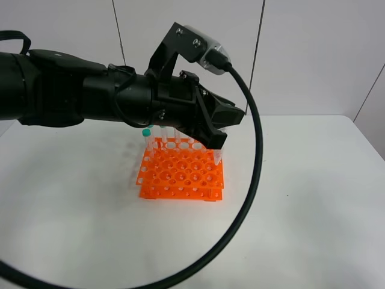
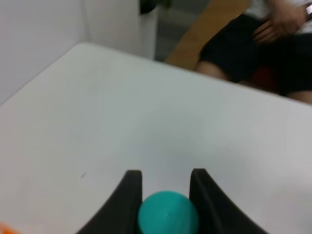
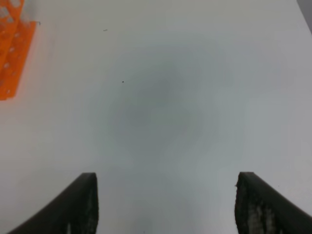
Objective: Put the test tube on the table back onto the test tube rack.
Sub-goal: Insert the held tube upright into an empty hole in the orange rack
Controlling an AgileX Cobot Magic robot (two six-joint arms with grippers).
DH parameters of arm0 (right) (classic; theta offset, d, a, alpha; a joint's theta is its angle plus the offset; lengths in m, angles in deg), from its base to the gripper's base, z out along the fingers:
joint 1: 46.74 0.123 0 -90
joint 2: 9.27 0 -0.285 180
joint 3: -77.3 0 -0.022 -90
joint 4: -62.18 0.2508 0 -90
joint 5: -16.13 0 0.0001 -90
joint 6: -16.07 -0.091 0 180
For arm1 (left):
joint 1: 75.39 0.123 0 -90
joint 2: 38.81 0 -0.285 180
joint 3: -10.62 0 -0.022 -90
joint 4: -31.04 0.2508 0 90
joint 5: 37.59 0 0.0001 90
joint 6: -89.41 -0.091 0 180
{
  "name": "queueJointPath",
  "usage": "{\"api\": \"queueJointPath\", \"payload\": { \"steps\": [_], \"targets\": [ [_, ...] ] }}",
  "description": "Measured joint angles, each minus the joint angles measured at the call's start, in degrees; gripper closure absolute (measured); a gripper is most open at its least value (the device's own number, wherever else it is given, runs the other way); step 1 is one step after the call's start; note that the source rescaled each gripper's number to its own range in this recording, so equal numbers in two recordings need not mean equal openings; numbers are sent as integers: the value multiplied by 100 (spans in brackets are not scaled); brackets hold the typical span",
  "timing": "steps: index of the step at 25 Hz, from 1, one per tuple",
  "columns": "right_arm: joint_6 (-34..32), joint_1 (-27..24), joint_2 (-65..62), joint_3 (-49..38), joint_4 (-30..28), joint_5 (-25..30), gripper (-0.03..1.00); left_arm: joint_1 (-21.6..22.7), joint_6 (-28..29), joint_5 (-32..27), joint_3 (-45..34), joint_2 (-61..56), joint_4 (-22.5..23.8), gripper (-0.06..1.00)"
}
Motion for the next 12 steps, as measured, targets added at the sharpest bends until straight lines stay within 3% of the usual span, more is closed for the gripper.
{"api": "queueJointPath", "payload": {
  "steps": [7, 10, 12],
  "targets": [
    [0, 0, 0, 0, 0, 0, 18, -84, 1206, 954, 11, 0, 1362, 94],
    [0, 0, 0, 0, 0, 0, 18, -84, 2128, 1441, 11, 0, 2169, 94],
    [0, 0, 0, 0, 0, 0, 18, -84, 3076, 1812, 11, 0, 3077, 94]
  ]
}}
